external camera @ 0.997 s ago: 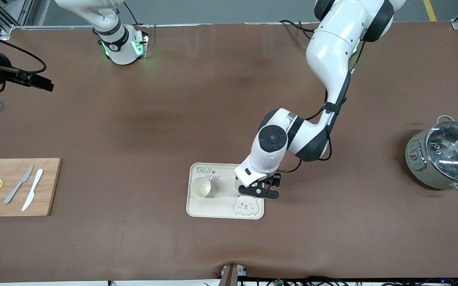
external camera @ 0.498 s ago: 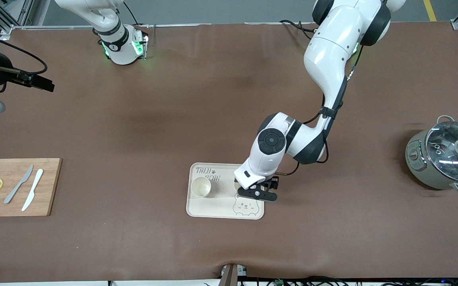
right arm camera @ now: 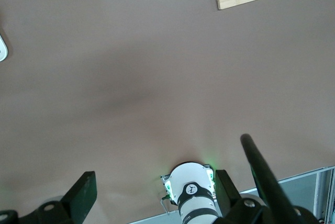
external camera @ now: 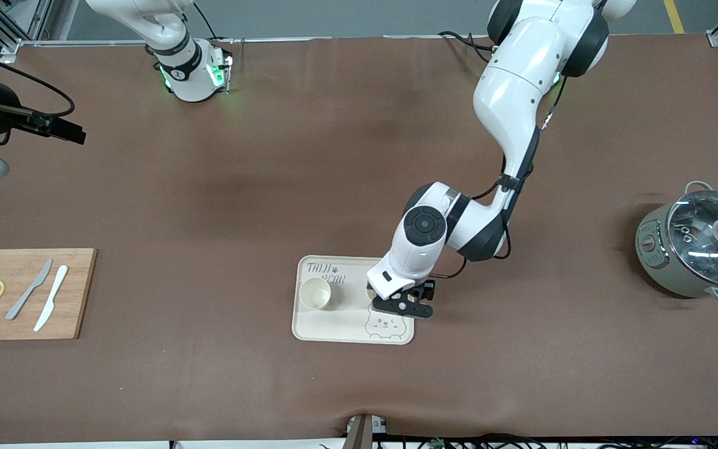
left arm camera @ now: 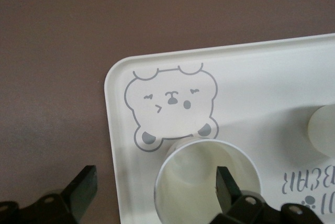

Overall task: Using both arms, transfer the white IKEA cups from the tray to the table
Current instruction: 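Lower the left gripper around the cup and close it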

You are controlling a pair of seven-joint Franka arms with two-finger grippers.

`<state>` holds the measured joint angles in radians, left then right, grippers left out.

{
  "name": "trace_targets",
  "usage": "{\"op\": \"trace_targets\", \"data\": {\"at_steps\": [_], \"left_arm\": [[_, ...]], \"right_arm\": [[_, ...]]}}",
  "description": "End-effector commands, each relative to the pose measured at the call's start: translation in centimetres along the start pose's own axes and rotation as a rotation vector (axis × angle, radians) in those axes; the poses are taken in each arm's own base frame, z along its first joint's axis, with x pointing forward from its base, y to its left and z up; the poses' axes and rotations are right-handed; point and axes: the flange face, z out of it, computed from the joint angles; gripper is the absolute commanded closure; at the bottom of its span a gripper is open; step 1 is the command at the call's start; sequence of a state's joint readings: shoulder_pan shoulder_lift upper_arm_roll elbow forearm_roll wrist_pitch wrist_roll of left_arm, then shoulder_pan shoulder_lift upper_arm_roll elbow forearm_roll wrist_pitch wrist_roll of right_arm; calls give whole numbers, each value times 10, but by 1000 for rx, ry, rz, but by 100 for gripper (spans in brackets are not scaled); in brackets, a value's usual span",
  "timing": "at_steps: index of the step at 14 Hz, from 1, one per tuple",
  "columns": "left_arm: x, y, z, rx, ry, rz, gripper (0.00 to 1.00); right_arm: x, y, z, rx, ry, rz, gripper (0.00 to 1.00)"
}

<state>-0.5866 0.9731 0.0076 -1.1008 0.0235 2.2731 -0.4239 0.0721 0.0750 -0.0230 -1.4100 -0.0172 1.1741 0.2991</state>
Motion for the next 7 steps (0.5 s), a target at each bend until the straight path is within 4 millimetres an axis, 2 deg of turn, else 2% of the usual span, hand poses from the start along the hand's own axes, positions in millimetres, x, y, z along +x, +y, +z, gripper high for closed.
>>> {"op": "trace_targets", "data": {"at_steps": [1, 7], "left_arm": [[5, 3, 0, 17, 35, -10, 0], [4, 2, 9, 17, 39, -10, 0]], "right_arm": [[-3, -2, 1, 2, -11, 10, 0], [-4, -2, 2, -1, -19, 9, 0]]}}
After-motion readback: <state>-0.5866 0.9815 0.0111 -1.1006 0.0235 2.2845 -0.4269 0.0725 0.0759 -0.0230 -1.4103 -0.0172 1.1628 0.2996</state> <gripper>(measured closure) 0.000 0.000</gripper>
